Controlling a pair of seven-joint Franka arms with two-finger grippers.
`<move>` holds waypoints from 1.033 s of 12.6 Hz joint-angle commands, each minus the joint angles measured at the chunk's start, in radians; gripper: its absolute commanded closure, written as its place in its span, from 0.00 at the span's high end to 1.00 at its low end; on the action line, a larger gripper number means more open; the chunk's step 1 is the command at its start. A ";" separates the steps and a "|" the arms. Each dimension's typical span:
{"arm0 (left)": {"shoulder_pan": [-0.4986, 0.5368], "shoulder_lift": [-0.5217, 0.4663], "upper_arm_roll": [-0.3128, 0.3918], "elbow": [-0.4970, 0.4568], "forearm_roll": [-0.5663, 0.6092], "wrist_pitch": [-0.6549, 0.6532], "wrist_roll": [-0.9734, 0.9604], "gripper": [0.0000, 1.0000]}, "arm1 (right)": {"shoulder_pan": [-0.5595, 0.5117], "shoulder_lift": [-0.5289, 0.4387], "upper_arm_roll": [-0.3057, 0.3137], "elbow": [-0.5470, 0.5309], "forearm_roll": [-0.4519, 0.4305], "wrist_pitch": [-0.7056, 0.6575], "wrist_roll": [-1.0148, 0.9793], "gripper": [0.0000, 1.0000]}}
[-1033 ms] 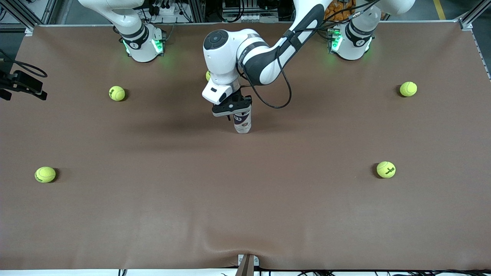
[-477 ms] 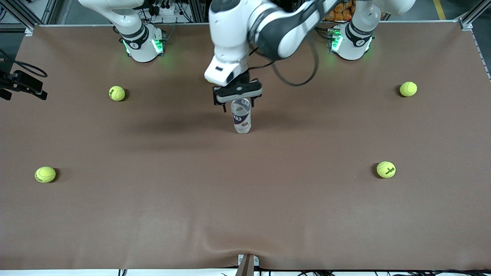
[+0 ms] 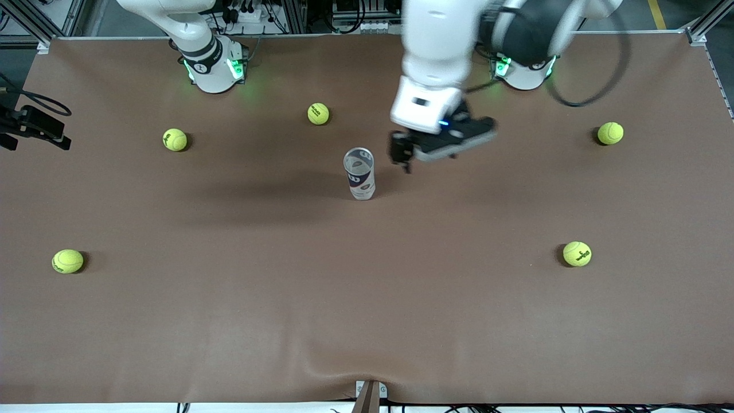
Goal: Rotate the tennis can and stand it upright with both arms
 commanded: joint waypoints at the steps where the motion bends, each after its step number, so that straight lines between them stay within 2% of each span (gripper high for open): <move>1: 0.133 -0.054 -0.011 -0.029 -0.070 -0.098 0.171 1.00 | 0.012 -0.006 -0.006 -0.003 -0.009 0.002 0.008 1.00; 3: 0.228 -0.081 -0.012 -0.034 -0.082 -0.133 0.271 1.00 | 0.012 -0.006 -0.006 -0.003 -0.009 0.002 0.008 1.00; 5: 0.306 -0.120 -0.012 -0.061 -0.082 -0.176 0.457 1.00 | 0.012 -0.006 -0.006 -0.003 -0.009 0.002 0.008 1.00; 9: 0.455 -0.268 -0.014 -0.225 -0.098 -0.175 0.783 1.00 | 0.012 -0.006 -0.006 -0.003 -0.009 0.003 0.008 1.00; 13: 0.541 -0.406 -0.008 -0.365 -0.130 -0.161 0.923 1.00 | 0.012 -0.006 -0.006 -0.003 -0.007 0.003 0.008 1.00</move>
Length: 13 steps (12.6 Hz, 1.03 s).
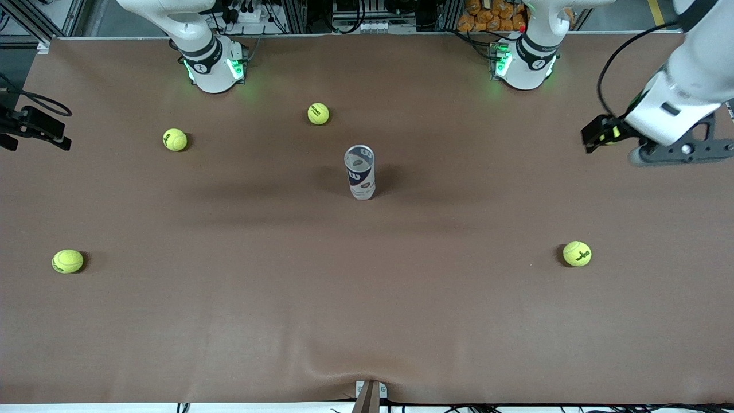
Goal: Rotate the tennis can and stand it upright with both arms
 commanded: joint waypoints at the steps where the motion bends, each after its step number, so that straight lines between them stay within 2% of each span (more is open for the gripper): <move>1: 0.043 -0.101 -0.008 -0.098 -0.024 0.020 0.063 1.00 | 0.012 -0.007 -0.006 -0.003 -0.007 0.001 0.008 1.00; 5: 0.058 -0.109 0.006 -0.095 -0.027 0.012 0.087 1.00 | 0.013 -0.007 -0.006 -0.003 -0.007 0.001 0.008 1.00; 8: 0.058 -0.114 0.031 -0.090 -0.085 -0.002 0.106 1.00 | 0.013 -0.007 -0.006 -0.003 -0.007 0.001 0.008 1.00; 13: 0.057 -0.083 0.032 -0.007 -0.075 -0.046 0.153 1.00 | 0.013 -0.007 -0.006 -0.003 -0.007 0.001 0.008 1.00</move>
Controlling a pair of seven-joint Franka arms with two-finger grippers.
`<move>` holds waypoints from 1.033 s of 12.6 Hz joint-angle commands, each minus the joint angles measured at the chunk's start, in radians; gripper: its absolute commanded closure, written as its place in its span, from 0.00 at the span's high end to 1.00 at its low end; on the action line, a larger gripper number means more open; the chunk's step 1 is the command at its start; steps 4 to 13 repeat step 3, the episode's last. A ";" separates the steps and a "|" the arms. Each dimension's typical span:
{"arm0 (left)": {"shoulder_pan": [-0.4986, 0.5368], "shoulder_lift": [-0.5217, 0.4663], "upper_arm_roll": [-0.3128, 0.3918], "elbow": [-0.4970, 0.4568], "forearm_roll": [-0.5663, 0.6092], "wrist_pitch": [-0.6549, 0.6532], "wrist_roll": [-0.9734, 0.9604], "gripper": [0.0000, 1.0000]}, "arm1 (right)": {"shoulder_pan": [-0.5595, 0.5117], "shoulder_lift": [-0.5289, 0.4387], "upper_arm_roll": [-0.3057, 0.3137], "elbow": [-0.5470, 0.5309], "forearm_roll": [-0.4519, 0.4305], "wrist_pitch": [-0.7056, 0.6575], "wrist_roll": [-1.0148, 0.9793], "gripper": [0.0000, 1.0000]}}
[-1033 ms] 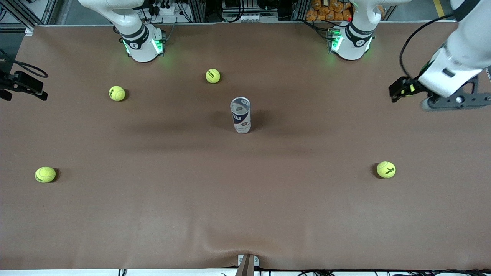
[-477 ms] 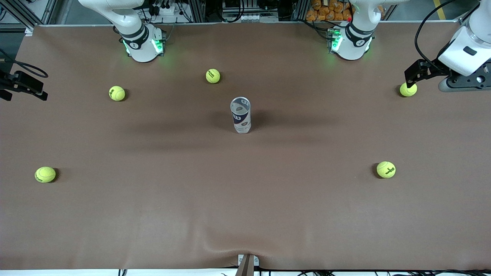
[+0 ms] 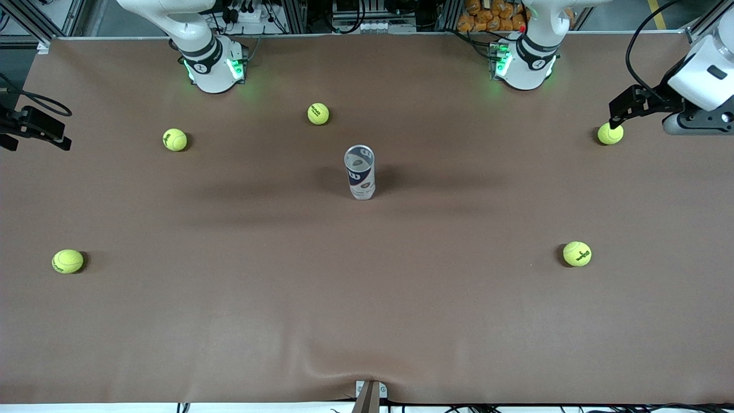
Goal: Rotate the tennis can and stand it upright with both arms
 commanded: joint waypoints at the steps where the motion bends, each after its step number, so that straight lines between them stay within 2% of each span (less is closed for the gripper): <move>1: 0.009 0.003 -0.003 0.053 -0.008 -0.047 0.030 1.00 | 0.013 -0.007 -0.006 -0.003 -0.007 0.001 0.008 1.00; 13: 0.011 0.003 -0.001 0.066 -0.008 -0.055 0.032 1.00 | 0.013 -0.007 -0.006 -0.003 -0.007 0.001 0.008 1.00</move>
